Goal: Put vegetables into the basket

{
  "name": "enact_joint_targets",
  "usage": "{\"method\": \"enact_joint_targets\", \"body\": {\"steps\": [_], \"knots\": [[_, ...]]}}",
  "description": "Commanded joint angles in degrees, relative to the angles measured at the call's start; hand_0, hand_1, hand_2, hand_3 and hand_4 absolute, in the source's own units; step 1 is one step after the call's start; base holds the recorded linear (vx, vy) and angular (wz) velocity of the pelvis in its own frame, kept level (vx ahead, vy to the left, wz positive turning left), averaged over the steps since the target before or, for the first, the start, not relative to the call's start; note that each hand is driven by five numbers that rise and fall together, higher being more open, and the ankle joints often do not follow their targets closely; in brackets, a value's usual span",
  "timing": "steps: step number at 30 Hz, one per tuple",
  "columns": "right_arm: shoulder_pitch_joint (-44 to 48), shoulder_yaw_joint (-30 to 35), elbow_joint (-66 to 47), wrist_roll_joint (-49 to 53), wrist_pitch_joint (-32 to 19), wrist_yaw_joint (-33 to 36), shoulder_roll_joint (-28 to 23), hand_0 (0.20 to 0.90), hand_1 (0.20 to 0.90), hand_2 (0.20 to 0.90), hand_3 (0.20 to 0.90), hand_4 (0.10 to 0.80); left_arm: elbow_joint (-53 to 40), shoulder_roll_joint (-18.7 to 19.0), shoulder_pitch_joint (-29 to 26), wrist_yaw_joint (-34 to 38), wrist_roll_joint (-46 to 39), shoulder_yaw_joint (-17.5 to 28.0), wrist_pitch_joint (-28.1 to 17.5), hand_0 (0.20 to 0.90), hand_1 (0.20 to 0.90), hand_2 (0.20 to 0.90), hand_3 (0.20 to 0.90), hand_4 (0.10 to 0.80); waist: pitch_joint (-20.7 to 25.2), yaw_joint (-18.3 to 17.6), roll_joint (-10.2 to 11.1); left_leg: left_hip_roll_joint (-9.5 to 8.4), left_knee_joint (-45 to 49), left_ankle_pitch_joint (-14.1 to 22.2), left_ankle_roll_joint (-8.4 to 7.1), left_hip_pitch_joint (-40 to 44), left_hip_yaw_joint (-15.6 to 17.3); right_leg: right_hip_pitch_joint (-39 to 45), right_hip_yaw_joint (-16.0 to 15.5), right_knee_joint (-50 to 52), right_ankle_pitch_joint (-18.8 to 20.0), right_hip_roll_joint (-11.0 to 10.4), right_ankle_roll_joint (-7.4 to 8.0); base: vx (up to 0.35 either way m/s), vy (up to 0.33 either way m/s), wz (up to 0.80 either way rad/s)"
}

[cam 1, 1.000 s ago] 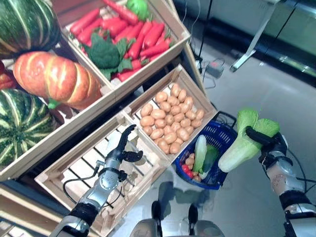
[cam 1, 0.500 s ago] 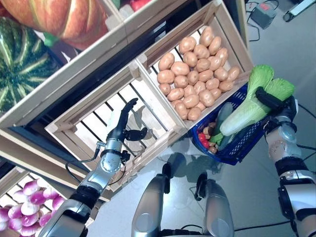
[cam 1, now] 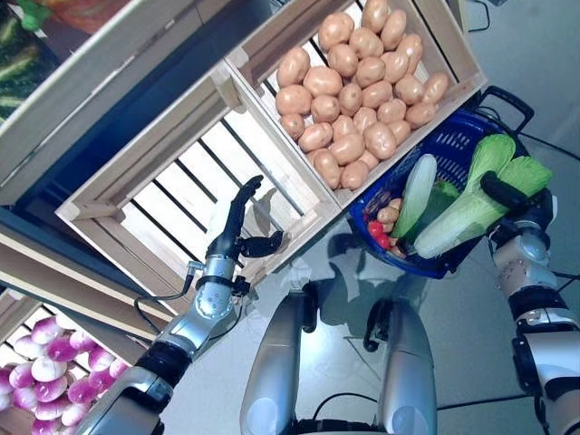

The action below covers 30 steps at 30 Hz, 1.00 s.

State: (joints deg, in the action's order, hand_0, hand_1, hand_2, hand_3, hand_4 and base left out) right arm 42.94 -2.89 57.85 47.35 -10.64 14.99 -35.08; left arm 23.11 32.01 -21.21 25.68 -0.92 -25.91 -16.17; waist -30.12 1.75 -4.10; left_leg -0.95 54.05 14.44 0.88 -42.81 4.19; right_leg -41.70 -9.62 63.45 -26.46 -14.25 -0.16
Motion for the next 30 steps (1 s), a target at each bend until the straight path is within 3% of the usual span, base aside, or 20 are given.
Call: {"method": "enact_joint_targets", "body": {"steps": [1,19,24,30], "knots": [[5.80,1.58,-3.43,-2.59,-6.31,1.83,-5.89,0.900,0.900,0.900,0.900,0.800,-5.39,0.00,-3.33,3.52,-1.02,1.66,-5.65,0.900,0.900,0.900,0.900,0.800,0.33,0.34,-0.90,-1.75,4.45,8.55,2.51,5.05,1.05,5.15,-2.97,-0.43,2.11,1.30,-4.88,0.000,0.000,0.00],[4.13,2.47,-4.16,0.52,-4.89,-3.13,-4.88,0.900,0.900,0.900,0.900,0.800,-5.39,0.65,-1.10,0.61,-3.11,1.72,-5.11,0.900,0.900,0.900,0.900,0.800,0.42,1.03,0.54,0.79,2.36,6.01,1.99,11.57,0.50,12.77,-3.94,-4.86,3.18,2.80,-5.28,0.002,0.000,0.00],[2.90,2.31,-3.80,0.36,-4.35,-4.29,-4.45,0.900,0.900,0.900,0.900,0.800,-4.97,0.69,-0.33,0.08,-3.46,1.94,-4.89,0.900,0.900,0.900,0.900,0.800,2.19,1.52,1.33,1.67,-1.36,5.30,1.76,15.77,0.18,17.48,-4.30,-9.57,4.32,3.84,-5.26,0.045,0.022,0.00],[-2.38,1.64,-4.51,-0.05,-1.66,-6.80,-0.52,0.900,0.900,0.900,0.900,0.800,-2.40,-0.03,1.93,-2.70,-3.79,2.43,-2.90,0.900,0.900,0.900,0.900,0.800,8.07,2.19,3.26,2.02,-16.53,1.92,0.83,26.74,-0.40,28.89,-4.19,-25.93,8.99,6.44,-3.79,0.132,0.027,-0.08]]}}
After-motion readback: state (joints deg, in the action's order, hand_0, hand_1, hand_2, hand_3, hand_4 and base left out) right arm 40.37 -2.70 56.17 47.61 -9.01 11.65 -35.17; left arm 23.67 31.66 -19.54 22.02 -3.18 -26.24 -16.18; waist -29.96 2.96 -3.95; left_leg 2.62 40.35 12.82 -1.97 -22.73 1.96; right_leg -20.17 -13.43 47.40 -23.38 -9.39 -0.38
